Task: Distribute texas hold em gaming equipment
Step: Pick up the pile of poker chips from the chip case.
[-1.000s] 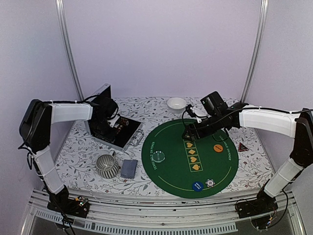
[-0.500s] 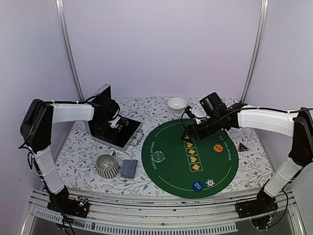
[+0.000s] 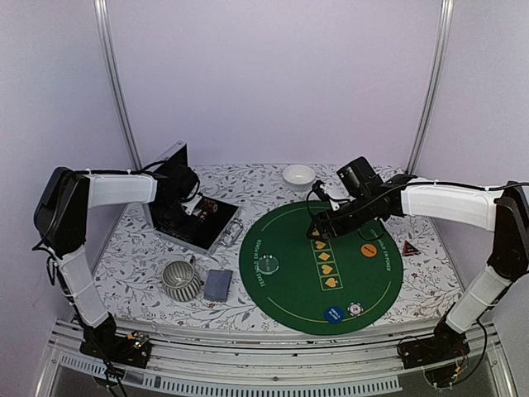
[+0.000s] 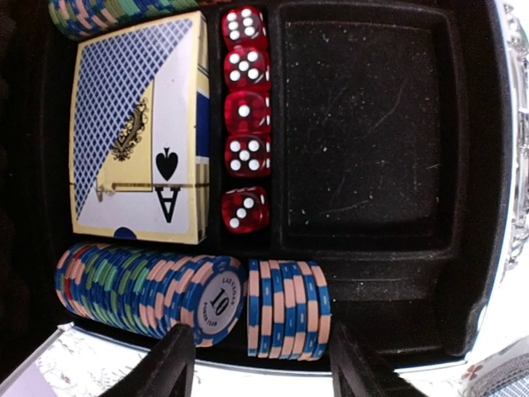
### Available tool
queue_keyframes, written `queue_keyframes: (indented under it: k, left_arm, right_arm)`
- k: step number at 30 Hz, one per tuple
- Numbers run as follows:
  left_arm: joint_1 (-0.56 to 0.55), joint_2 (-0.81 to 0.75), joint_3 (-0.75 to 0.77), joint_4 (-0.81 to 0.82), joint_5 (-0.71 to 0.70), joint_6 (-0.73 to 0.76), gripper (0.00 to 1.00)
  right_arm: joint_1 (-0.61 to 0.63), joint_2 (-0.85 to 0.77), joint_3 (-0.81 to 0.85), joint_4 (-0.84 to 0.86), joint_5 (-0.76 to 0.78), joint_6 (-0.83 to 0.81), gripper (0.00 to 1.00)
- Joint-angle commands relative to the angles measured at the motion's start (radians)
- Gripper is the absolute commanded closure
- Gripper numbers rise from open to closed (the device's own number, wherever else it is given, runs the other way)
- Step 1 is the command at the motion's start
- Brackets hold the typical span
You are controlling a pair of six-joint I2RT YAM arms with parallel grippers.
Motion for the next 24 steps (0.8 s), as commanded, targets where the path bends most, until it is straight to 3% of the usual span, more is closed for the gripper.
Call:
queue_keyframes:
  k: [1,14,20,24]
  left_arm:
    - [0.001,0.012,0.001,0.02,0.016,0.0,0.39]
    - [-0.036,-0.012,0.014,0.032,-0.123,0.011,0.37]
    - [-0.056,-0.028,0.008,0.054,-0.117,0.02,0.37]
    - [-0.061,-0.03,-0.001,0.066,-0.101,0.029,0.47]
  right_arm:
    - [0.006,0.016,0.029,-0.009,-0.002,-0.004,0.23]
    - [0.006,0.022,0.029,-0.016,-0.014,-0.005,0.22]
    - [0.006,0.035,0.067,-0.027,-0.023,-0.009,0.22]
    - [0.006,0.038,0.072,-0.034,-0.024,-0.011,0.22]
